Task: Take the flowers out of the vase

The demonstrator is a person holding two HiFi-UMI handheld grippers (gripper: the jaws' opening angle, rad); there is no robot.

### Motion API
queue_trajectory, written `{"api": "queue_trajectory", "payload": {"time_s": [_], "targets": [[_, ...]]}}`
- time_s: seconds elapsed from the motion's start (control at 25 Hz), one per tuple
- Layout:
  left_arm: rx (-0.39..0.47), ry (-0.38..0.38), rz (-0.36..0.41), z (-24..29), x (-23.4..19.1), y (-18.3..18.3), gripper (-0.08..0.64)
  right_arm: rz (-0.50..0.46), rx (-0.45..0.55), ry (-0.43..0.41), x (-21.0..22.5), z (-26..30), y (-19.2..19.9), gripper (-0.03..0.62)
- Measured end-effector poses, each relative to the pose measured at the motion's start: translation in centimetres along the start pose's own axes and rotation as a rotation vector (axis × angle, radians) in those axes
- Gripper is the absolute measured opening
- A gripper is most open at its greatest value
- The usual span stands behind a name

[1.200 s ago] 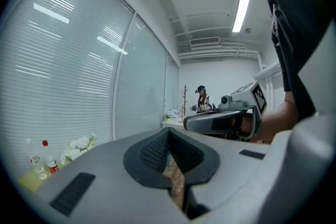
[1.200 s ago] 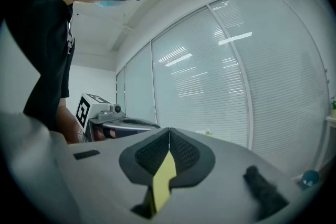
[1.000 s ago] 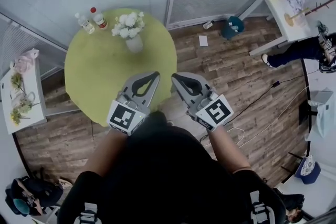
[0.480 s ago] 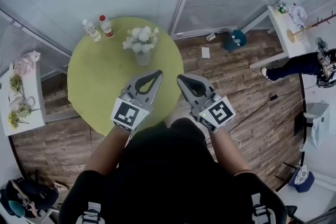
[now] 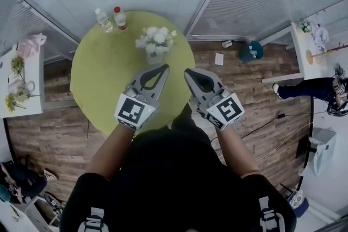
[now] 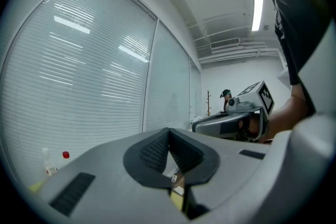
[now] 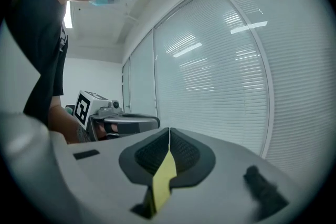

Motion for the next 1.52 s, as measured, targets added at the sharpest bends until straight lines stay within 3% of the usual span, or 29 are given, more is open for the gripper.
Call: {"api": "queue_trajectory", "payload": {"time_s": [0.2, 0.52, 1.0, 1.2, 1.52], "targets": [[-0.007, -0.103, -0.004, 1.6, -1.3, -0.1, 0.012, 0.005, -0.008, -0.099, 2.5, 1.5, 0.1, 0.018], [-0.013, -0.234, -0.037, 5.0, -3.5, 0.5, 0.012, 0.002, -0.02, -0.176, 7.5, 4.4, 0.9, 0.02], [-0.026, -0.349, -0.062, 7.6, -6.5, 2.5, 0.012, -0.036, -0.051, -0.226, 10.7, 9.0, 2.9, 0.024], [-0.04, -0.37, -0.059, 7.9, -7.1, 3.1, 0.012, -0.03, -0.076, -0.229, 11.3, 10.6, 3.8, 0.124], [-0.072, -0.38, -0.061, 7.9, -8.2, 4.1, 0.012, -0.022, -0.112, -0.247, 11.9, 13.6, 5.1, 0.203]]}}
Point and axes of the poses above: the fingertips, and each gripper's own axes: z forward along the fingers, x to its right, y out of its underside, the point moved 2 cm from there along -z, backward along the fingers, and after that the axes turned 1 degree about -y, right-handed, at the moved point
